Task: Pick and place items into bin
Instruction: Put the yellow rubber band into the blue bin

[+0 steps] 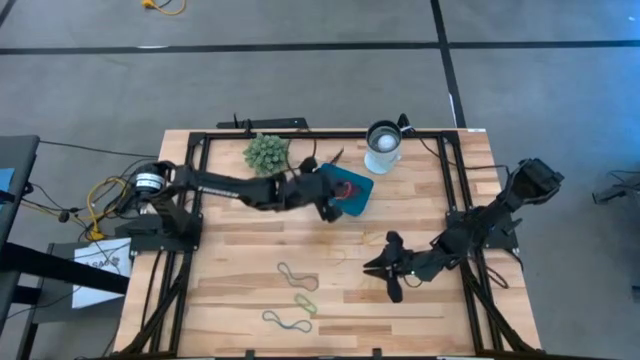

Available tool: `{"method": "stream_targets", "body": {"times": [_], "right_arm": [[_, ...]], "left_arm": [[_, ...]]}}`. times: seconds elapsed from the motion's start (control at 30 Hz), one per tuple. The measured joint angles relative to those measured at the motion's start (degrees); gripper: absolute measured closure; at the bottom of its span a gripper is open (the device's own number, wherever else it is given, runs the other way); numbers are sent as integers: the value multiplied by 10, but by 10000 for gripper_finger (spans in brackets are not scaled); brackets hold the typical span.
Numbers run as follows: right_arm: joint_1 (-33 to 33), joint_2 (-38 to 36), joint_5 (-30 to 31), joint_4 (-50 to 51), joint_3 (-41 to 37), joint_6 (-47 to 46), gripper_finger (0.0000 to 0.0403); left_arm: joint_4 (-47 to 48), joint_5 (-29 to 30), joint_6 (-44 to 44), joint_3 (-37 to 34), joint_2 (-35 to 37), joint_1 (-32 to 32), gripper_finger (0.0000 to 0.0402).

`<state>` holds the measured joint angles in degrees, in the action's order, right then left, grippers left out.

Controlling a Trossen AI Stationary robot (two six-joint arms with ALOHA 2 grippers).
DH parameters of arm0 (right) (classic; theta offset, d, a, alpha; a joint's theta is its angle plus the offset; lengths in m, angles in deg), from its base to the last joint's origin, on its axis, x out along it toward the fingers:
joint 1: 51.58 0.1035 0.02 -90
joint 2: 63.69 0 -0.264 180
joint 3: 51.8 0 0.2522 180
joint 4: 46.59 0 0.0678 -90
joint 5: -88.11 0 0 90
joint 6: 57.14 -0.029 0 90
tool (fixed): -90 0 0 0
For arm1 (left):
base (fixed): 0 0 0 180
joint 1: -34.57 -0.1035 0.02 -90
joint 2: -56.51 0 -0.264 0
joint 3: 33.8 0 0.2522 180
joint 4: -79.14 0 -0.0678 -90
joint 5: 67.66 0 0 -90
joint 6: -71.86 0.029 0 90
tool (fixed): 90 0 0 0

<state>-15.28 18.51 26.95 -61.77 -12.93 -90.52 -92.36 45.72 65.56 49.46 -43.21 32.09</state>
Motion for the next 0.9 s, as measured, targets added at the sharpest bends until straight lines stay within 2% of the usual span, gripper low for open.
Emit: {"method": "stream_targets", "body": {"times": [0.13,0.2,0.4,0.6,0.9], "right_arm": [[0,51,0,-1,0,-59,337],[0,72,0,-10,0,-91,337],[0,101,0,-28,0,-101,337],[-1,94,0,-30,0,-98,337],[-2,88,-2,-26,0,-71,337]], "left_arm": [[-63,-88,15,0,0,-31,401],[-78,-110,15,1,-3,-39,401],[-73,-105,10,-2,-39,-48,401],[-127,-83,9,-2,-101,-48,401],[-154,-81,35,2,-118,-52,392]]}}
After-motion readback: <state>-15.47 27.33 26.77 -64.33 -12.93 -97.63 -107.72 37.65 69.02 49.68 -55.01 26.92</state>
